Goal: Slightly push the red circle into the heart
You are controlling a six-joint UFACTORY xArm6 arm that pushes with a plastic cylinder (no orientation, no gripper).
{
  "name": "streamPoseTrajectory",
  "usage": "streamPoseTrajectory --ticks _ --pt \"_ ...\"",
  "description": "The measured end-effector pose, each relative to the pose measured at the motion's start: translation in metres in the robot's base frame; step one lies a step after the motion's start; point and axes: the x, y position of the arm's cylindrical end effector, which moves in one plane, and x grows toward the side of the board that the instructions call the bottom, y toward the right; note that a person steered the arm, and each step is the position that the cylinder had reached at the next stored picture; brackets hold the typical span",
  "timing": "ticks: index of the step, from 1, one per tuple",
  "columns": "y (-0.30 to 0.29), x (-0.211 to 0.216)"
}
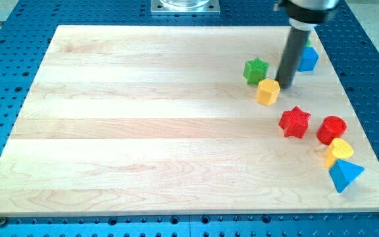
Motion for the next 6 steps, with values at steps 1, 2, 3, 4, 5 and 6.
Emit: streamPoseTrajectory --ticks 1,2,3,4,5,6 --pt "-0.020 0.009" --pt "-0.045 0.032" --pt "-0.007 0.044" --pt "0.034 0.057" --pt "0.046 0.075" --pt "0.017 0.095"
